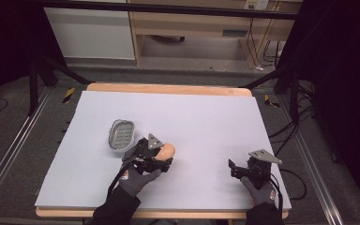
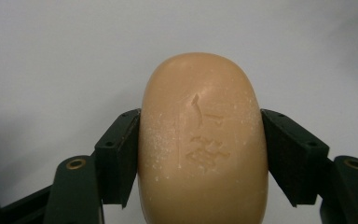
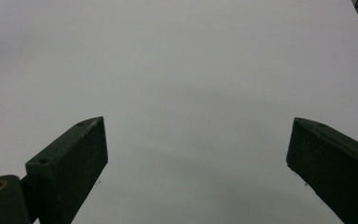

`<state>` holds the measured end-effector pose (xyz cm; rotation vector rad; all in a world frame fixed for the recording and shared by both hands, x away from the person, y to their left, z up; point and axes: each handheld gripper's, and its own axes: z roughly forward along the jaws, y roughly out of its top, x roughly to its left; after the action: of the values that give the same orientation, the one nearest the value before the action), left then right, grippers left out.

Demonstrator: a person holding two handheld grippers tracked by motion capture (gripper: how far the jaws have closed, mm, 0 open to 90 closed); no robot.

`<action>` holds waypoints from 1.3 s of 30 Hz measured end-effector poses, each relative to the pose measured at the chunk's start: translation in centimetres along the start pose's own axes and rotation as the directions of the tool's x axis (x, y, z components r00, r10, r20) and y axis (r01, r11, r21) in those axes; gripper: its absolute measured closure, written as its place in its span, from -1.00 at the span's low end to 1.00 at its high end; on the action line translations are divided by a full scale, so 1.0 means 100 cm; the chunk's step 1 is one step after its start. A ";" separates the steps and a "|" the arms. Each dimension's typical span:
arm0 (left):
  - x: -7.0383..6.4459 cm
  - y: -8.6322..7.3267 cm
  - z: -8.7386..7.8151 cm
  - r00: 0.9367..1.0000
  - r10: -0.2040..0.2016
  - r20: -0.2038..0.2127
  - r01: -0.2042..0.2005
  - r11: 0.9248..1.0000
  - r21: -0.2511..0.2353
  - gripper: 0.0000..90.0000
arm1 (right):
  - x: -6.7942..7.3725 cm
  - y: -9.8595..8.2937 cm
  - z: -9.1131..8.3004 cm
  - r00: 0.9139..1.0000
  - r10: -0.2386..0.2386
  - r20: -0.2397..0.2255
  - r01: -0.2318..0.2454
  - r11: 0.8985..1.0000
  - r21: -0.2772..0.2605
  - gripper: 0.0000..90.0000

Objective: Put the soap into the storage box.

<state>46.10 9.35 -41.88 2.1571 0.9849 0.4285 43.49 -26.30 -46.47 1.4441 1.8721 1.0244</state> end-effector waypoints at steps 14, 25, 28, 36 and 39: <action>0.018 0.002 -0.015 0.999 -0.041 -0.019 0.040 0.999 -0.033 -0.29 | 0.000 0.000 0.000 1.000 0.000 0.001 0.000 1.000 0.000 -0.88; 0.036 0.004 -0.023 0.997 -0.067 -0.046 0.065 0.996 -0.055 -0.29 | 0.000 0.000 0.000 1.000 -0.001 0.002 0.001 1.000 0.000 -0.88; 0.042 0.004 -0.026 0.995 -0.080 -0.056 0.076 0.995 -0.063 -0.29 | 0.000 0.000 0.000 1.000 0.000 0.002 0.000 1.000 -0.001 -0.88; 0.062 0.004 -0.030 0.991 -0.106 -0.086 0.100 0.993 -0.063 -0.29 | 0.000 0.000 0.001 1.000 0.003 0.002 -0.003 1.000 0.003 -0.88; 0.069 0.003 -0.032 0.988 -0.119 -0.097 0.113 0.991 -0.069 -0.29 | -0.001 0.000 0.001 1.000 0.003 0.005 -0.003 1.000 0.002 -0.88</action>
<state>49.00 15.91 -39.45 2.0262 1.1320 0.5101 43.56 -26.40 -46.53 1.4498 1.8689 1.0200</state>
